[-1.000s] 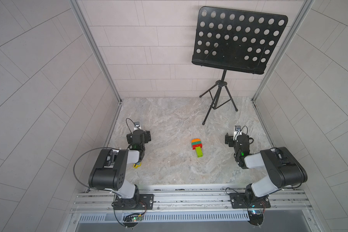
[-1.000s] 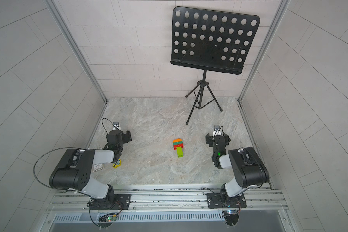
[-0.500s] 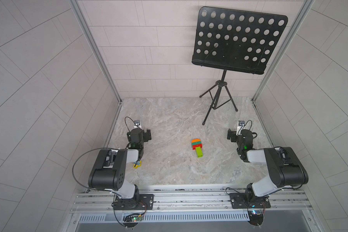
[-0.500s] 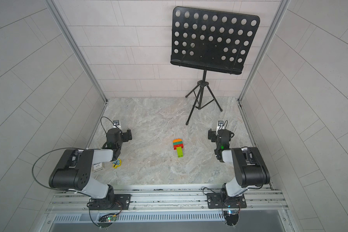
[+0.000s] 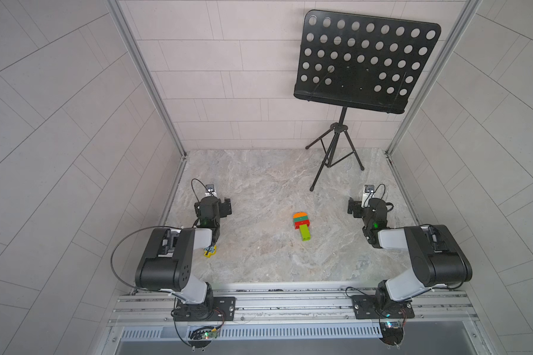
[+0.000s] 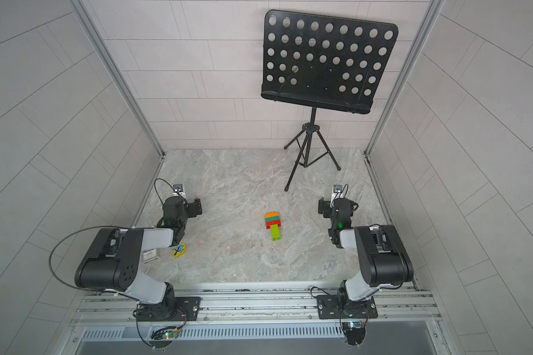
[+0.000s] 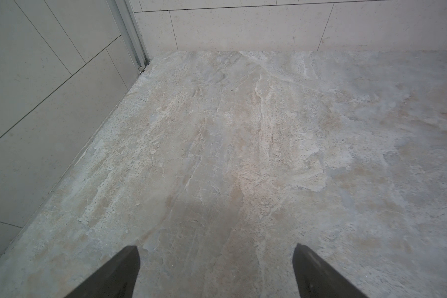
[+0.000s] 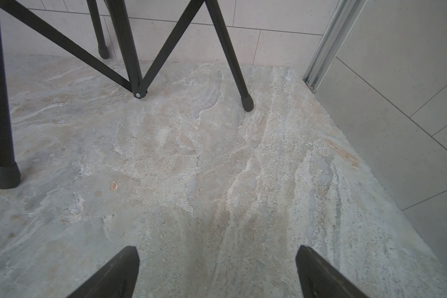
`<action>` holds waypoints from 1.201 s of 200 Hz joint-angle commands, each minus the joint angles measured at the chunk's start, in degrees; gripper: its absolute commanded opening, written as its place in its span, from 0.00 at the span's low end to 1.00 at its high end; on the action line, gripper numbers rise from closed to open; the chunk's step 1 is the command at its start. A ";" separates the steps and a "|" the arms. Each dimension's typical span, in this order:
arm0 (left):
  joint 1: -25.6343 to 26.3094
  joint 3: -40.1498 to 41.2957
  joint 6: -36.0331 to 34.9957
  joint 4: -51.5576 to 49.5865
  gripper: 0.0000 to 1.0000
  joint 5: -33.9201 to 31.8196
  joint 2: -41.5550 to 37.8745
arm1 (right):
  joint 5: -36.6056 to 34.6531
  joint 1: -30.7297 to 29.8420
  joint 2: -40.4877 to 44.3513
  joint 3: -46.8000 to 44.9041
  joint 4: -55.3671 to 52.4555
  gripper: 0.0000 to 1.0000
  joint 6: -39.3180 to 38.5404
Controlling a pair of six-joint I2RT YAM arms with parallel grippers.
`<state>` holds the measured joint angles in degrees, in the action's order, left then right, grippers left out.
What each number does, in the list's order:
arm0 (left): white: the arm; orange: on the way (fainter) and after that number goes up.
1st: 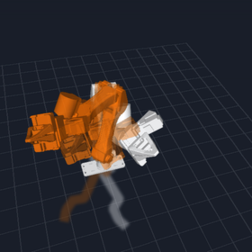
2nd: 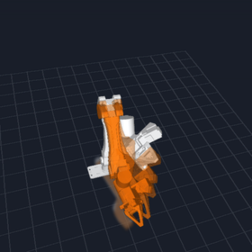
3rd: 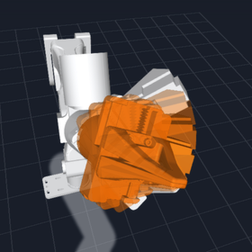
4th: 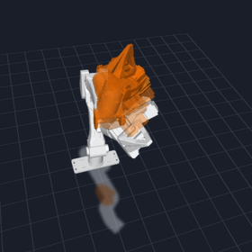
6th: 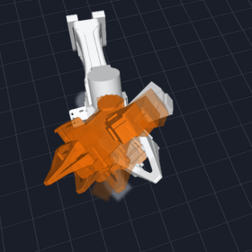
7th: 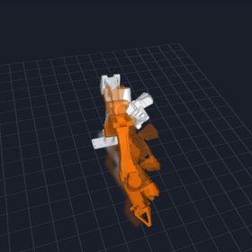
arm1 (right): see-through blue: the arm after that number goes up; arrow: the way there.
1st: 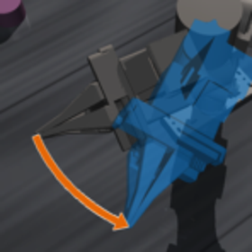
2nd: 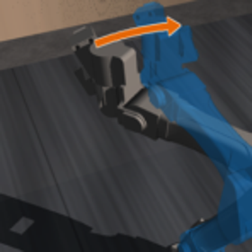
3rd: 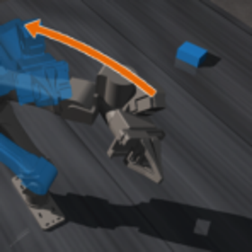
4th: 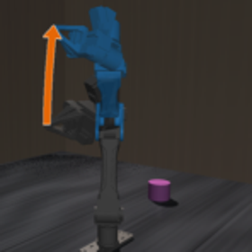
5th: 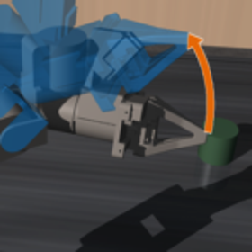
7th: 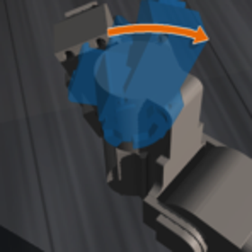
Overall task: Assemble an ice cream with lego
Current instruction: Reset both arms
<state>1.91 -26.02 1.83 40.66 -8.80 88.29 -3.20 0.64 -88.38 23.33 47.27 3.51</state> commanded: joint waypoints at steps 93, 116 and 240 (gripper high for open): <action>0.42 17.00 2.53 30.79 1.00 -7.74 -0.97 | -7.09 -4.15 -1.95 -16.34 32.53 1.00 -1.75; 0.55 11.32 0.84 17.58 1.00 -3.50 -3.13 | -7.70 -4.14 -0.81 -14.07 27.48 1.00 -1.44; 0.20 -0.03 -0.99 0.54 1.00 1.62 -0.16 | -6.91 -1.87 0.31 -0.60 0.38 1.00 1.44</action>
<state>2.15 -25.52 1.41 43.05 -7.73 87.48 -10.37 -1.48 -88.49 22.06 50.02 3.88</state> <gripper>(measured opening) 0.999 0.996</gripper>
